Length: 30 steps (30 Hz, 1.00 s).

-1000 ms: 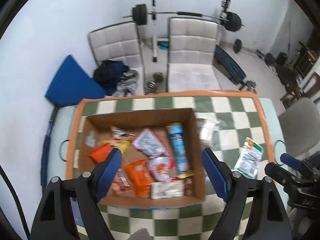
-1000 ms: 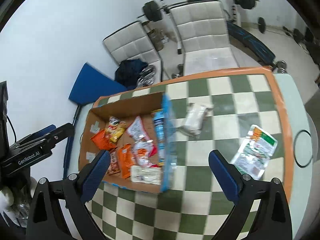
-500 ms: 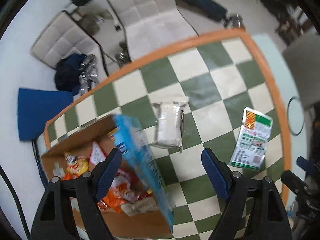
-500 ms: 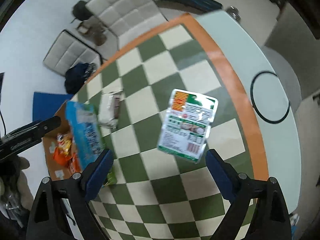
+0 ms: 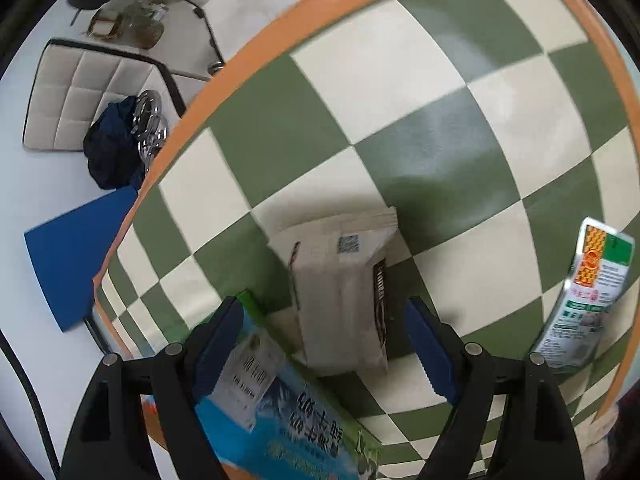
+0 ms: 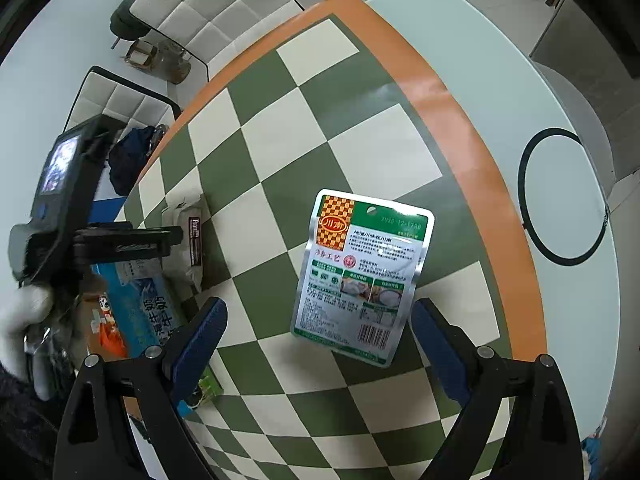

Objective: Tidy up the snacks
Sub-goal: 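Grasp the white packet with the left gripper while the right grasps the Chuannan packet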

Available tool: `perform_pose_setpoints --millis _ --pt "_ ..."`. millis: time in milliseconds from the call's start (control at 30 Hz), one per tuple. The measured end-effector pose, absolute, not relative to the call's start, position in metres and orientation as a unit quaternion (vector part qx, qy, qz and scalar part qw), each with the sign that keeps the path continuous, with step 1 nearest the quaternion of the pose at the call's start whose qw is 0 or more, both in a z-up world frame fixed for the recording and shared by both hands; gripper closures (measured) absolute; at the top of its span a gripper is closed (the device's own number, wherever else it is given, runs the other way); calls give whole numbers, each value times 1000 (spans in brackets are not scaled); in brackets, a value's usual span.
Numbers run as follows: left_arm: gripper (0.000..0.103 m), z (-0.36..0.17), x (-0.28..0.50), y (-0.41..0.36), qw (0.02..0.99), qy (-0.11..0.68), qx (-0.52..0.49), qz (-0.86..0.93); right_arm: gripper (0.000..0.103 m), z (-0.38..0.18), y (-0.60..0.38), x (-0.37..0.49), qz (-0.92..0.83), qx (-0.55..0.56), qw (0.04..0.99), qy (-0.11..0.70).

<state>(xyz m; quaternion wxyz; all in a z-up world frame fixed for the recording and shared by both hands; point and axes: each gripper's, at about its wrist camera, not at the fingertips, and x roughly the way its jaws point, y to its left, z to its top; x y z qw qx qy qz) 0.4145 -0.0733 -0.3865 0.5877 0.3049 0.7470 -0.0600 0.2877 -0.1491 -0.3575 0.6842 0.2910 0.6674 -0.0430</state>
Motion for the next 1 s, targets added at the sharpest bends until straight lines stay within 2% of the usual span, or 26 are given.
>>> perform_pose_setpoints --millis 233,333,400,433,533,733,1000 --pt "20 -416 409 -79 541 770 332 -68 7 -378 -163 287 -49 312 666 676" --pt "31 -412 410 -75 549 775 304 -73 7 -387 -172 282 -51 330 655 678" --pt "48 -408 406 -74 558 775 288 -75 7 -395 -178 278 -51 346 647 678" --pt "51 -406 402 -76 562 773 283 -77 7 -398 -180 277 -49 353 644 677" --pt "51 -402 383 -86 569 771 271 -91 7 -408 -186 273 -40 376 634 675" --pt "60 -389 347 -118 576 780 194 -147 7 -427 -195 260 -25 412 618 669" --pt "60 -390 326 -143 570 792 135 -171 8 -451 -196 244 -6 458 603 654"
